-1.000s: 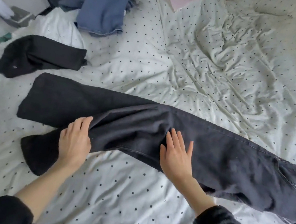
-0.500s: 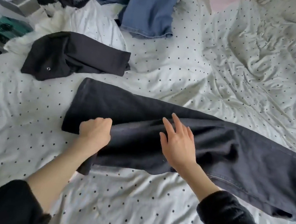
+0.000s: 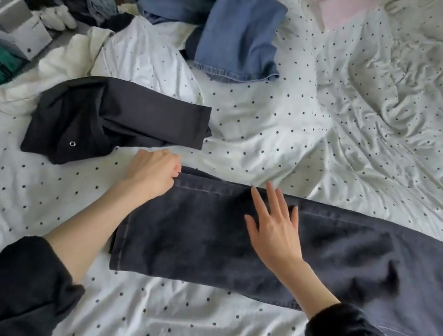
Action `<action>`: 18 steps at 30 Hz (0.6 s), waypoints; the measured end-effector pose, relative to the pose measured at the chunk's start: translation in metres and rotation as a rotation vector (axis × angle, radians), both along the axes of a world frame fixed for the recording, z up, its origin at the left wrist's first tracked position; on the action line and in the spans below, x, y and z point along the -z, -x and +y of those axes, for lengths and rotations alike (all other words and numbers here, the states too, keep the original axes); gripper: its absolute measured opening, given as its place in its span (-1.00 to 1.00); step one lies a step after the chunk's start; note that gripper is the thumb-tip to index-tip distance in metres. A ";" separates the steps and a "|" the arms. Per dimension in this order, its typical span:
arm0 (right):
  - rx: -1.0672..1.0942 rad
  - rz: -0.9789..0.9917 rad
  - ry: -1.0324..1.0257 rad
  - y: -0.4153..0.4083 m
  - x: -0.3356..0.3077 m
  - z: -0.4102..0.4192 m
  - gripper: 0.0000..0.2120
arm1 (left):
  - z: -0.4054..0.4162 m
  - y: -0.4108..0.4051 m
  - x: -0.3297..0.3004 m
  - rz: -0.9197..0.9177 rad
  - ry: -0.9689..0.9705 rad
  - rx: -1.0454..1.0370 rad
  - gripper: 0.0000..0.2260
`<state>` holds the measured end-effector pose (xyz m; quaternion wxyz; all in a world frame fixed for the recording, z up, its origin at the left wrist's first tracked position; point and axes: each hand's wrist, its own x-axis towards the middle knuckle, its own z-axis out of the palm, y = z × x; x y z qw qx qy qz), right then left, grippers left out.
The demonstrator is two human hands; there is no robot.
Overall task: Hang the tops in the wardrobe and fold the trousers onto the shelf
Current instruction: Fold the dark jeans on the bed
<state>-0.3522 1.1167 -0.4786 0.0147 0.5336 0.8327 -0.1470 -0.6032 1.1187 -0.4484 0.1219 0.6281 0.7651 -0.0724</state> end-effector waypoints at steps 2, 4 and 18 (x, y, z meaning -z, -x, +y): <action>-0.017 -0.025 -0.039 0.007 0.008 0.002 -0.45 | 0.014 0.008 0.007 0.009 -0.062 0.022 -0.76; -0.041 -0.094 -0.002 0.013 0.018 0.003 -0.44 | 0.024 0.015 0.020 0.019 -0.088 0.023 -0.78; -0.248 -0.029 -0.089 0.110 0.055 -0.035 -0.43 | -0.054 0.049 0.064 -0.532 -0.281 -0.396 -0.49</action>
